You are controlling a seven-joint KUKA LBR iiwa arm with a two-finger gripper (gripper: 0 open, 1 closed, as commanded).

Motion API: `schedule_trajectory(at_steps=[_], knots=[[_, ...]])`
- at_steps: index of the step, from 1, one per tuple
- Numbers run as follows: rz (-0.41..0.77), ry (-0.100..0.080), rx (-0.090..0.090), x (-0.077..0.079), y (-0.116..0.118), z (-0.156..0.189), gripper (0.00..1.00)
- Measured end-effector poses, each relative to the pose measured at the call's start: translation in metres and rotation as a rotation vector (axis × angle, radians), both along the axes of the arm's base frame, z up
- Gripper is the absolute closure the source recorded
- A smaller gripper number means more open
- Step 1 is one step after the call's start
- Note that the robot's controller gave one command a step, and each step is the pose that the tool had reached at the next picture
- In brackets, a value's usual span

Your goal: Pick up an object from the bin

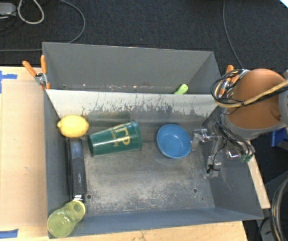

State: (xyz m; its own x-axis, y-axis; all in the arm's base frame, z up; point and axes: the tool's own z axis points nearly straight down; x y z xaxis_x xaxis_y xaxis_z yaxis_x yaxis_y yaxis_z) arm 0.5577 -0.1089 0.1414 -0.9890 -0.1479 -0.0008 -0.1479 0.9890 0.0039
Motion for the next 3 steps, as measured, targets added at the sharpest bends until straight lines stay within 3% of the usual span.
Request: schedule_trajectory(at_steps=[1, 2, 3], knots=[[-0.023, 0.017, -0.001, 0.059, 0.039, -0.043, 0.00], [-0.119, 0.007, -0.003, 0.057, 0.076, -0.072, 0.00], [-0.141, 0.012, -0.003, 0.057, 0.075, -0.073, 1.00]])
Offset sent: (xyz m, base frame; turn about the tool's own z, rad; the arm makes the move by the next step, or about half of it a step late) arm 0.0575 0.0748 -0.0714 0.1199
